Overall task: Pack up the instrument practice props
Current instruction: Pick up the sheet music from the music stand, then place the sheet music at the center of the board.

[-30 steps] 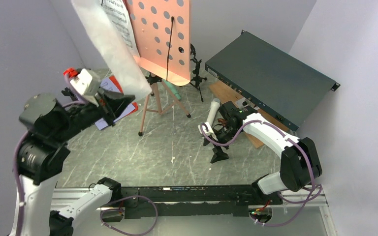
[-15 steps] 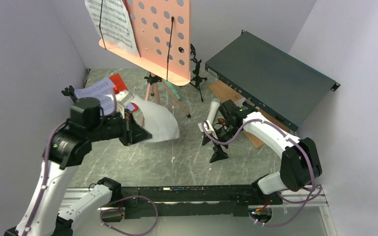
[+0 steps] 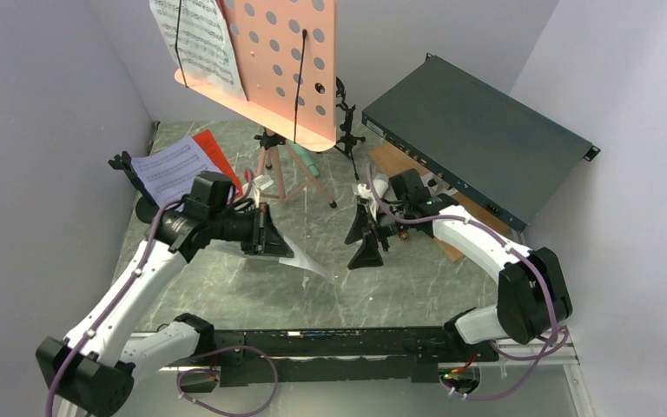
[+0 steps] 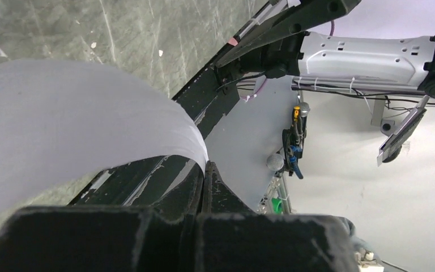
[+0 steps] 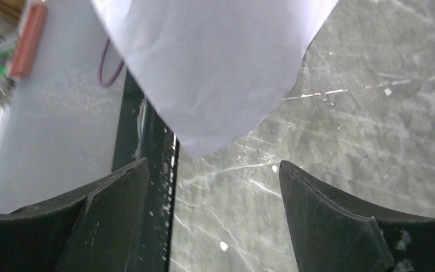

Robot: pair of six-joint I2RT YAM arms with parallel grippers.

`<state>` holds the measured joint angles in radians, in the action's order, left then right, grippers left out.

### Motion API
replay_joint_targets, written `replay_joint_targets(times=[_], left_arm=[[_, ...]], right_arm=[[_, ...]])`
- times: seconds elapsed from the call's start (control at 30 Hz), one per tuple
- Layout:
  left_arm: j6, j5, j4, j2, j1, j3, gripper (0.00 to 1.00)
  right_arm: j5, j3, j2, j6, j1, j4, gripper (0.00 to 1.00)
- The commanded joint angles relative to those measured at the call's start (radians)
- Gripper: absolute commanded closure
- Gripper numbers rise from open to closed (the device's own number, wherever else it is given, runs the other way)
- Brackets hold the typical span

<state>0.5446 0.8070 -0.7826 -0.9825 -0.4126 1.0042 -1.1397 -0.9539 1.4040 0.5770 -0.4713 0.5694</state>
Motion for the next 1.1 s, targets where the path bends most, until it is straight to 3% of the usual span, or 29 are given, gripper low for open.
replay_joint_targets(times=[0.0,0.2,0.33,0.73,1.07], left_arm=[[0.074,-0.003,0.136,-0.089,-0.073,0.003,1.0],[0.177,-0.102,0.17,-0.233,-0.101,0.022,1.0],[0.315,-0.122,0.301,-0.262,-0.101,-0.014,1.0],[0.759,-0.241,0.493,-0.261,-0.13,-0.135,1.0],[1.08,-0.335,0.642,-0.223,-0.166,-0.198,1.0]], right_arm=[[-0.054,0.072,-0.024,-0.535,0.01,-0.451,0.13],[-0.095,0.039,-0.057,-0.19,0.006,-0.223,0.07],[0.022,0.092,-0.116,-0.152,-0.033,-0.287,0.04],[0.389,0.105,-0.118,-0.117,-0.193,-0.373,0.04],[0.62,0.114,-0.121,-0.152,-0.256,-0.436,0.11]])
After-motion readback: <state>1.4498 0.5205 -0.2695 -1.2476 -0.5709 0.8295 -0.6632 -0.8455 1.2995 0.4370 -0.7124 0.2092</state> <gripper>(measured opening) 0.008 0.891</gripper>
